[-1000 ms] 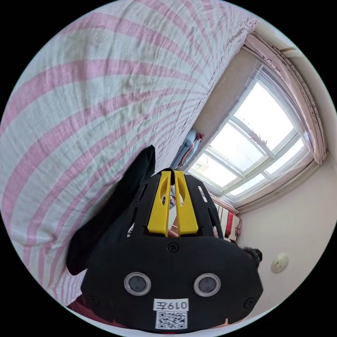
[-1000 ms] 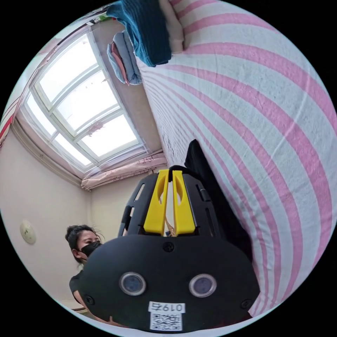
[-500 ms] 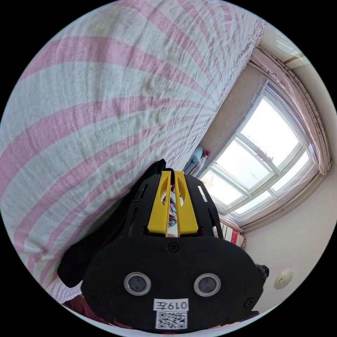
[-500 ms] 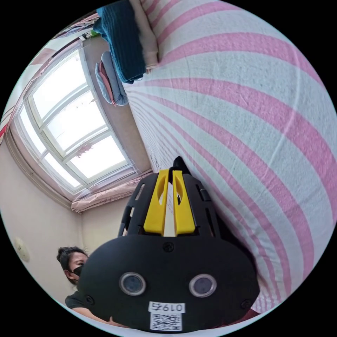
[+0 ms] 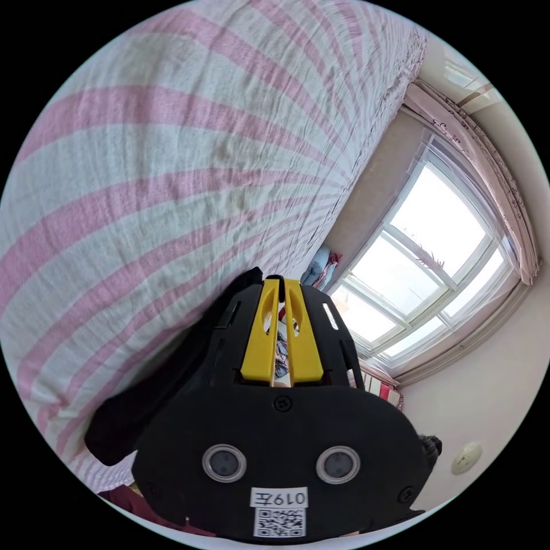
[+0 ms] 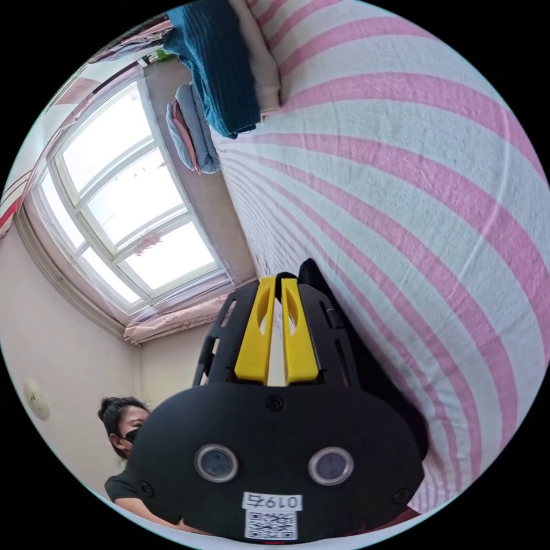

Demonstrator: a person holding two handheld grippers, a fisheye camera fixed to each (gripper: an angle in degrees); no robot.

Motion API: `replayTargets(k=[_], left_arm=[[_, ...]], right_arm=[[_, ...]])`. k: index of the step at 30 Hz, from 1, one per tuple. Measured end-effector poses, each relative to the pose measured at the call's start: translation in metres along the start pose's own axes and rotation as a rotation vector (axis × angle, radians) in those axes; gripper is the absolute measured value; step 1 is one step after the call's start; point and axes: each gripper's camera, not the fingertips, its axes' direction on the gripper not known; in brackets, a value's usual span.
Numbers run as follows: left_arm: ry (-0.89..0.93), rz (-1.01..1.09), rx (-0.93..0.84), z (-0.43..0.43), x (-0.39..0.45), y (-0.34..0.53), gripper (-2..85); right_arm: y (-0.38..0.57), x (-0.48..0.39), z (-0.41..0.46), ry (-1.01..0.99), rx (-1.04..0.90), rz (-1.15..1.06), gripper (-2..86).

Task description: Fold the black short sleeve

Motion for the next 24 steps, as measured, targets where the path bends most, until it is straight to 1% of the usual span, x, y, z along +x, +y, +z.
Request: replayTargets(k=[2,9,11,12,15,20,24], left_arm=[[-0.041,0.006,0.002,0.008,0.006,-0.004,2.5],[-0.090,0.006,-0.019,0.033,0.015,-0.017,3.3],[-0.095,0.017,-0.040,0.040,0.018,-0.020,4.1],[-0.091,0.019,-0.041,0.042,0.019,-0.021,4.3],[-0.036,0.025,-0.058,0.049,0.022,-0.026,7.0],[-0.006,0.069,-0.094,0.060,0.040,-0.035,11.4],[-0.014,0.107,-0.141,0.070,0.054,-0.039,12.2]], right_arm=[[-0.002,-0.010,0.004,0.019,0.002,-0.010,0.5],[-0.007,-0.027,0.020,0.043,0.030,0.024,2.0],[-0.006,-0.034,0.025,0.036,0.020,0.005,3.6],[-0.005,-0.039,0.029,0.025,0.005,-0.008,6.2],[-0.004,-0.050,0.042,-0.031,-0.040,-0.013,9.3],[0.005,-0.084,0.048,-0.012,-0.025,-0.056,8.0],[0.018,-0.123,0.062,0.023,-0.070,-0.132,6.4]])
